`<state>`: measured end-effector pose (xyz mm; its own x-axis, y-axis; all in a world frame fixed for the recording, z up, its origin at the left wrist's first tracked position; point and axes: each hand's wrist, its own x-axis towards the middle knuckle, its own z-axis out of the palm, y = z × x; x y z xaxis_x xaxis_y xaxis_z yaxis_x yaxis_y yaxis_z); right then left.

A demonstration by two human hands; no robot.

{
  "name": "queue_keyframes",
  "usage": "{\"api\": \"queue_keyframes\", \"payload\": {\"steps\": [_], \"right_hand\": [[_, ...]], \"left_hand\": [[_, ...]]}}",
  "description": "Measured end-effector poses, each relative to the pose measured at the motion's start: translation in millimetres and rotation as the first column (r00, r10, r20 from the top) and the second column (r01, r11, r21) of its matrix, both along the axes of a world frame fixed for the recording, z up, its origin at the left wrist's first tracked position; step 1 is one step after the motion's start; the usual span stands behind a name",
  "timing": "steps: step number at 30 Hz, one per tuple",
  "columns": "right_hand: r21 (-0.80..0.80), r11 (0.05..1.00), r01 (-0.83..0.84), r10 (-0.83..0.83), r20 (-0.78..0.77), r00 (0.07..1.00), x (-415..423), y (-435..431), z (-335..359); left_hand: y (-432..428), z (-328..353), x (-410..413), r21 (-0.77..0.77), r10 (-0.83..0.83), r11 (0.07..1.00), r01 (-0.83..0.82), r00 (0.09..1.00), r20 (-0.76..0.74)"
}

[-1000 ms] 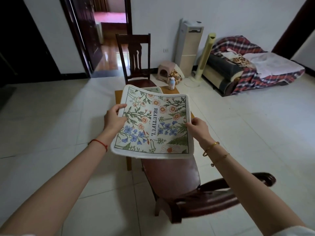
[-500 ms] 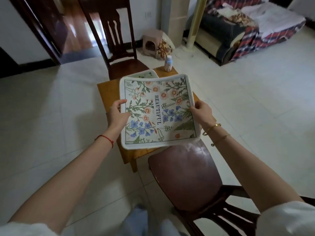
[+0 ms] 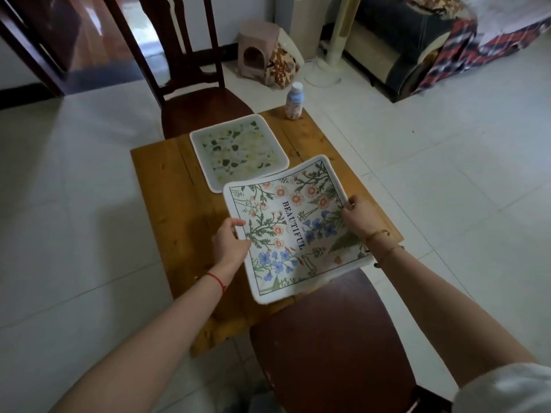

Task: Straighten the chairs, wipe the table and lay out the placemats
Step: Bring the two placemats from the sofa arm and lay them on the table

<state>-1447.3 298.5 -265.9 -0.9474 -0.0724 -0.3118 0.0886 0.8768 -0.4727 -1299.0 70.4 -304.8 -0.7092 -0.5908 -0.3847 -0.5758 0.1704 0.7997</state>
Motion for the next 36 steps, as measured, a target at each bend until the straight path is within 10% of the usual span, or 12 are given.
{"api": "queue_keyframes", "payload": {"steps": [14,36], "right_hand": [[0.016,0.988,-0.156,0.152,0.143,0.978,-71.8,-28.6,-146.6],[0.001,0.999,-0.053,0.053,0.162,0.985,-76.2,-4.1,-195.5]], "left_hand": [[-23.8,-126.6,-36.9,0.019,0.044,0.999,-0.048,0.987,0.155],[-13.8,-159.2,-35.5,0.152,0.059,0.984,-0.091,0.977,0.206]]}}
